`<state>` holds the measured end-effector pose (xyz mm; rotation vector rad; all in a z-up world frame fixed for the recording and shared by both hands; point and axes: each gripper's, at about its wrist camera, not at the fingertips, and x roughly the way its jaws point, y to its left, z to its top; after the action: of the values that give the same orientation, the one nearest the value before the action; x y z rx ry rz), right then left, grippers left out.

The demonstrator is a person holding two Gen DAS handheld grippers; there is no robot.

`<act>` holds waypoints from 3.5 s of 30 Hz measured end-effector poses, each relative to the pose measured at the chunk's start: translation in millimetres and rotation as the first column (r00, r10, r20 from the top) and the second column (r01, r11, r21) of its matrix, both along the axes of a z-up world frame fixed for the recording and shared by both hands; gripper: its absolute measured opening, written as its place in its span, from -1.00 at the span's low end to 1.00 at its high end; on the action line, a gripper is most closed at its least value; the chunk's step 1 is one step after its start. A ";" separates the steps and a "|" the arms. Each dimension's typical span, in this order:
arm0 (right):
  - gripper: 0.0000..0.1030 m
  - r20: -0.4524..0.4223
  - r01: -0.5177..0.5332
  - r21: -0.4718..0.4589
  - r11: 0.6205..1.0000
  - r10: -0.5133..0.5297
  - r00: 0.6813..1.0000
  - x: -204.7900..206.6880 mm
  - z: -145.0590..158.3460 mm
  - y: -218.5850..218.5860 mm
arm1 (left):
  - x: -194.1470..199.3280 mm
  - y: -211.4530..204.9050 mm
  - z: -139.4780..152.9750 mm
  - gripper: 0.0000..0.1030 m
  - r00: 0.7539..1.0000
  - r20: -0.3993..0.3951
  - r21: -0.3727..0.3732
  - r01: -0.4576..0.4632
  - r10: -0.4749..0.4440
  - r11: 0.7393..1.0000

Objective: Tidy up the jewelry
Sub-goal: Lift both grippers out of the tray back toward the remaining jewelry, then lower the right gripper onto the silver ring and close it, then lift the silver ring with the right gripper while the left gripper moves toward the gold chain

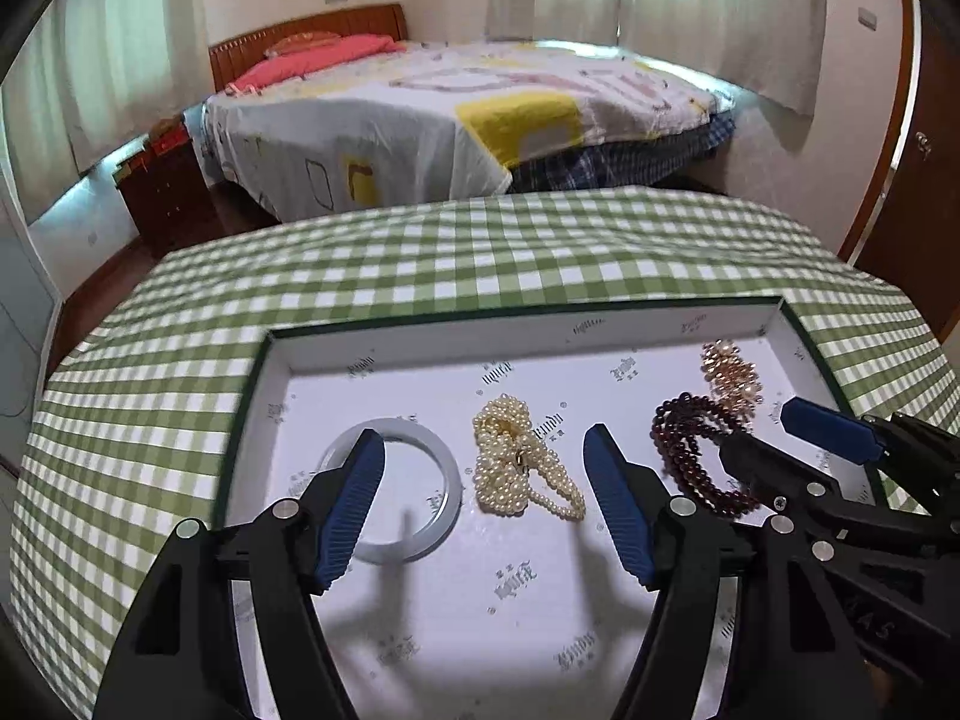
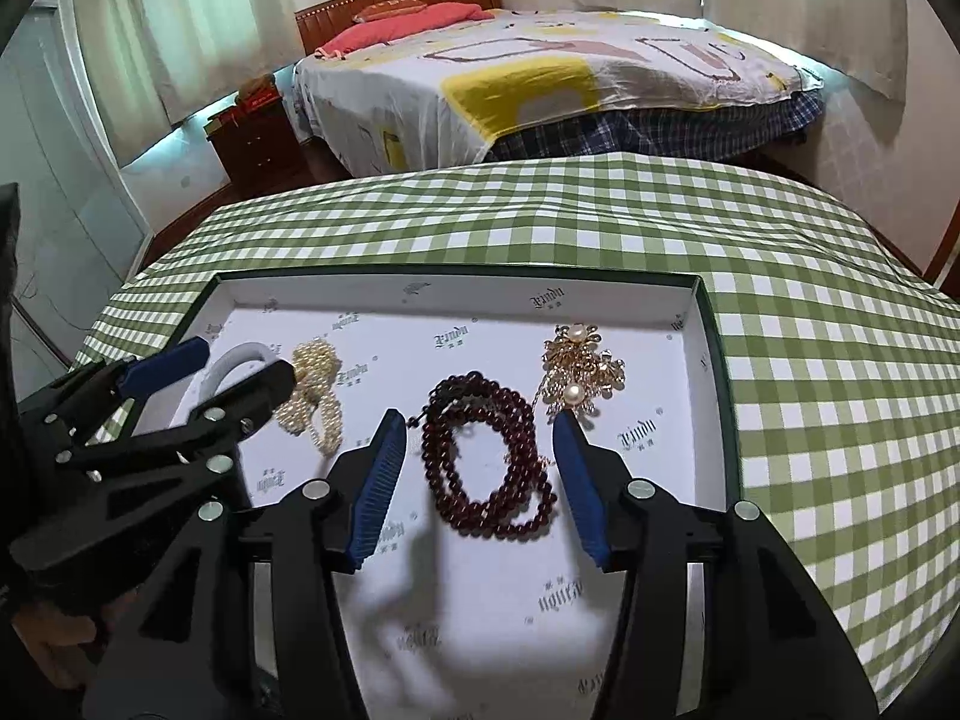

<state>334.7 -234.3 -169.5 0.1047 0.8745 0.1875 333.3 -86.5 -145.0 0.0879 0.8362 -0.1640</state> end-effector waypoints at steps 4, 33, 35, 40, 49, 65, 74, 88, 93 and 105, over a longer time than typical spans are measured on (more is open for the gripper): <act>-0.03 0.041 0.009 0.010 1.000 -0.009 0.999 -20.3 12.3 -1.8 | -23.4 9.8 14.9 0.30 0.997 0.071 -0.025 -0.016 0.017 1.000; -0.06 0.117 0.057 -0.030 0.998 -0.053 0.992 -185.7 -3.2 0.3 | -182.8 67.0 8.3 0.30 0.968 0.180 -0.053 -0.166 0.173 0.985; -0.08 0.103 0.050 -0.032 0.998 -0.046 0.994 -189.9 -9.9 2.1 | -187.4 69.5 2.7 0.30 0.970 0.165 -0.054 -0.175 0.181 0.983; -0.32 0.072 0.032 -0.035 0.999 -0.029 0.997 -189.6 -20.3 8.7 | -194.9 75.8 -10.7 0.30 0.971 0.129 -0.049 -0.195 0.200 0.980; -0.34 0.023 0.057 -0.030 0.998 -0.056 0.998 -169.1 -32.5 10.3 | -195.2 86.7 -17.9 0.30 0.969 0.108 -0.061 -0.218 0.224 0.974; -0.68 0.003 0.042 -0.045 0.998 -0.042 0.999 -159.5 -39.4 10.1 | -188.8 85.4 -28.3 0.30 0.974 0.067 -0.059 -0.210 0.214 0.976; -0.70 0.026 0.030 -0.044 0.999 -0.029 0.999 -169.8 -32.2 9.8 | -187.6 83.6 -30.9 0.30 0.977 0.054 -0.057 -0.204 0.207 0.977; -0.70 0.037 0.019 -0.027 0.999 -0.018 0.999 -174.3 -28.1 4.9 | -179.2 77.5 -36.8 0.30 0.984 0.012 -0.068 -0.175 0.176 0.982; -0.70 0.030 0.020 -0.015 1.000 -0.020 0.999 -173.4 -30.4 2.6 | -176.4 69.2 -33.8 0.19 0.989 0.019 -0.067 -0.143 0.145 0.987; -0.70 0.010 0.024 0.013 1.000 -0.024 1.000 -170.7 -37.4 -0.9 | -163.8 61.3 -46.8 0.02 0.994 -0.040 -0.042 -0.107 0.105 0.993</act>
<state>164.0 -235.3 -206.9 0.1261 0.8612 0.1709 169.4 -25.2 -191.8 -0.0007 0.8723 -0.0843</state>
